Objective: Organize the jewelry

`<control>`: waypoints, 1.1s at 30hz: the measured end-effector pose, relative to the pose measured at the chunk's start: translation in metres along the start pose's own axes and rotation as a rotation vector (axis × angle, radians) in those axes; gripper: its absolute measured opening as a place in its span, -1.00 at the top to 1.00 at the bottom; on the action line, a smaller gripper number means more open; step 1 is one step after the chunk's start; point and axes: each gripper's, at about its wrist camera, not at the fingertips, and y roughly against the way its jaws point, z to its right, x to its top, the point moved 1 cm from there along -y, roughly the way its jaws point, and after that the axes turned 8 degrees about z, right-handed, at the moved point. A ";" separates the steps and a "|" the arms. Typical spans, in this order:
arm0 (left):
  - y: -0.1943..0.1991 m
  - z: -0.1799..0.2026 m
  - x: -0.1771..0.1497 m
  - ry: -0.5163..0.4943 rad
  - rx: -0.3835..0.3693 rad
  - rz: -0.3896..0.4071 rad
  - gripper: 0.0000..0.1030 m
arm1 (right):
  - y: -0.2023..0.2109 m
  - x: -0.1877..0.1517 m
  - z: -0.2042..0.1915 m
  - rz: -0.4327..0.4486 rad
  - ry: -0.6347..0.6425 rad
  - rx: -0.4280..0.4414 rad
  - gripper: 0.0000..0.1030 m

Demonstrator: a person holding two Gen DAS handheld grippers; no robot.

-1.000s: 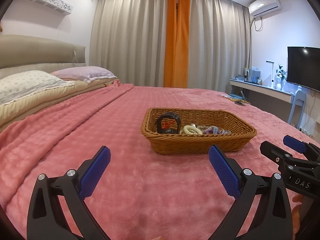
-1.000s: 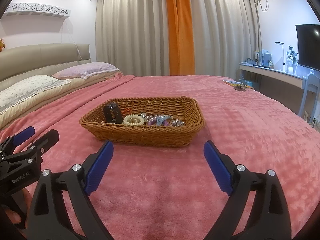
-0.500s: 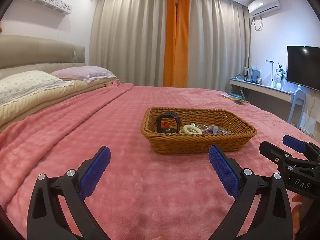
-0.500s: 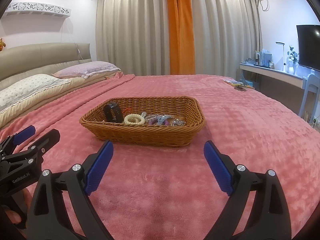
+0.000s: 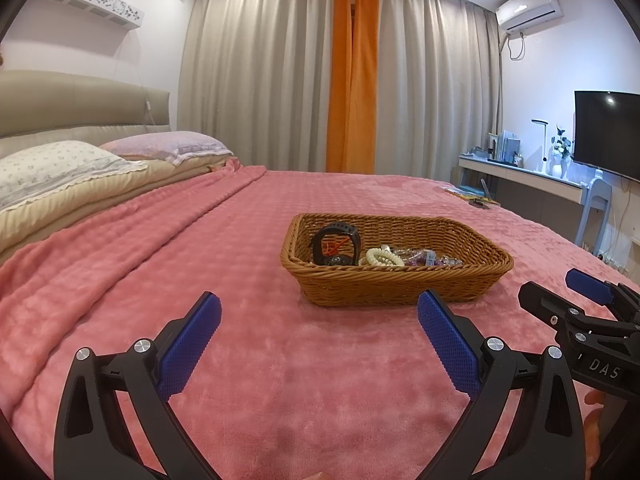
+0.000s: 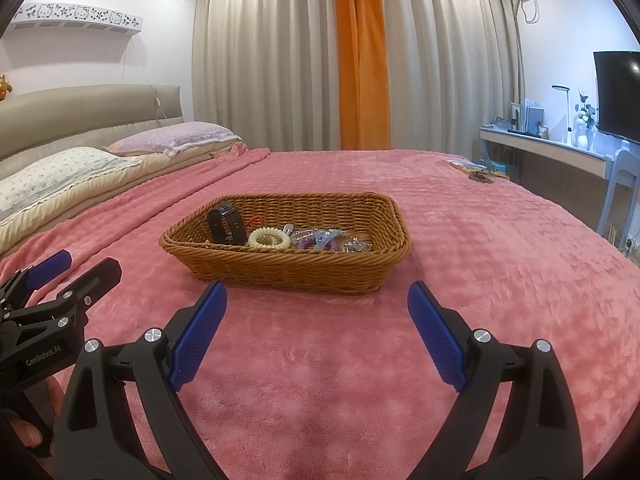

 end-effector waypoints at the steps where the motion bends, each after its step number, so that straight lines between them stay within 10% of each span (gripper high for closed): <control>1: 0.000 -0.001 -0.001 0.000 0.000 0.000 -0.85 | 0.000 0.000 0.000 0.000 0.000 0.000 -0.70; 33: 0.001 0.001 -0.003 -0.025 -0.008 -0.005 -0.85 | 0.000 -0.001 -0.004 -0.003 0.010 0.003 -0.70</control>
